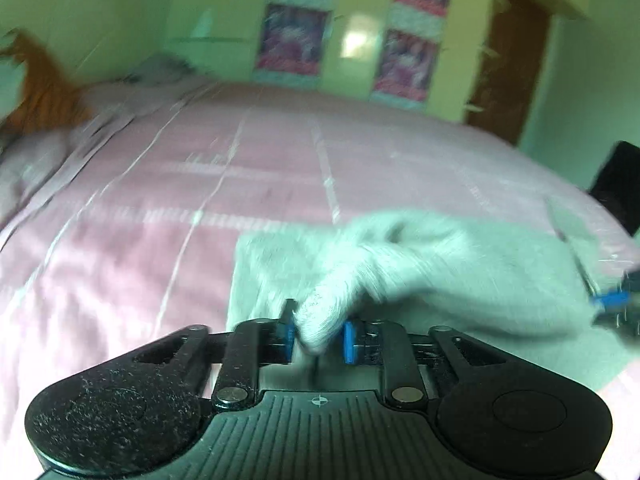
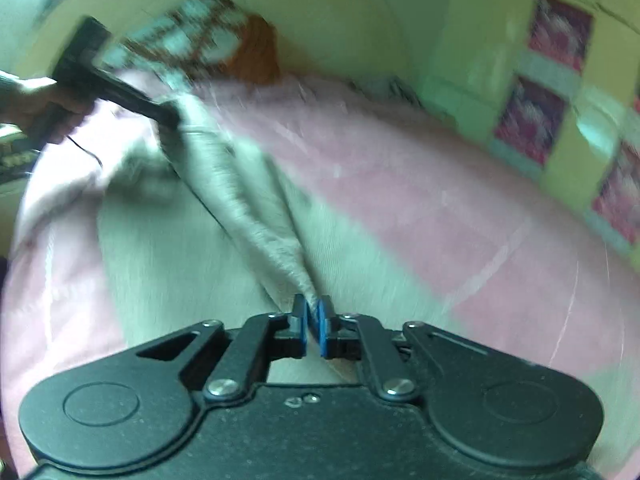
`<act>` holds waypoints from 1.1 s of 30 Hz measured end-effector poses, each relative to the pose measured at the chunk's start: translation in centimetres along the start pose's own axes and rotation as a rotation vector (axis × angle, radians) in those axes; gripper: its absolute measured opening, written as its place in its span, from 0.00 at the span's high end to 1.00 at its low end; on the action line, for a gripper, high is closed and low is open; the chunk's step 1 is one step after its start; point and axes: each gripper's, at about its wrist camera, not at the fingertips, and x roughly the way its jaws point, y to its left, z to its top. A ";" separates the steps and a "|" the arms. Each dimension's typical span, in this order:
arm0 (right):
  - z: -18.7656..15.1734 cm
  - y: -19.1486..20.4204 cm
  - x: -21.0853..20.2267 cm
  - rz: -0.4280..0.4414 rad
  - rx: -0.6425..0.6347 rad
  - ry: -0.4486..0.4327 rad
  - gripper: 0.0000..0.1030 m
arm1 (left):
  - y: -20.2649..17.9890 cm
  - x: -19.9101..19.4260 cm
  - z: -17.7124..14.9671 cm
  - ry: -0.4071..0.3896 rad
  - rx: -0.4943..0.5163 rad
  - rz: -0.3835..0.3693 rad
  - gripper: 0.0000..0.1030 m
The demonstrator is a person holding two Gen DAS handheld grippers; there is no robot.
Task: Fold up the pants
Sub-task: 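Lift the cuffs with both grippers and fold the legs toward the waistband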
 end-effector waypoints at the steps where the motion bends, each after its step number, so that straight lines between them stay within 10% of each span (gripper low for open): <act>1: -0.7 0.7 0.9 -0.002 0.029 0.049 0.79 | -0.3 -0.3 -0.6 0.026 0.003 0.039 0.73; 5: -1.4 0.8 -0.1 -0.028 0.149 0.044 0.75 | -0.5 -3.9 -2.1 0.014 -0.051 0.100 0.68; 9: -0.9 -1.1 -2.4 -0.045 0.324 0.011 0.74 | 0.1 -6.8 -2.8 -0.033 -0.171 0.112 0.38; 18: -1.8 -6.0 1.6 0.038 0.883 0.130 0.59 | 2.0 -5.1 -4.5 -0.038 -0.650 -0.149 0.38; 27: -4.5 -6.8 4.4 0.026 1.057 0.140 0.75 | 1.9 -1.2 -3.3 0.039 -0.668 -0.096 0.68; 33: -2.6 -5.9 1.9 0.015 0.957 0.033 0.95 | 2.3 -2.8 1.0 -0.067 -0.570 -0.122 0.79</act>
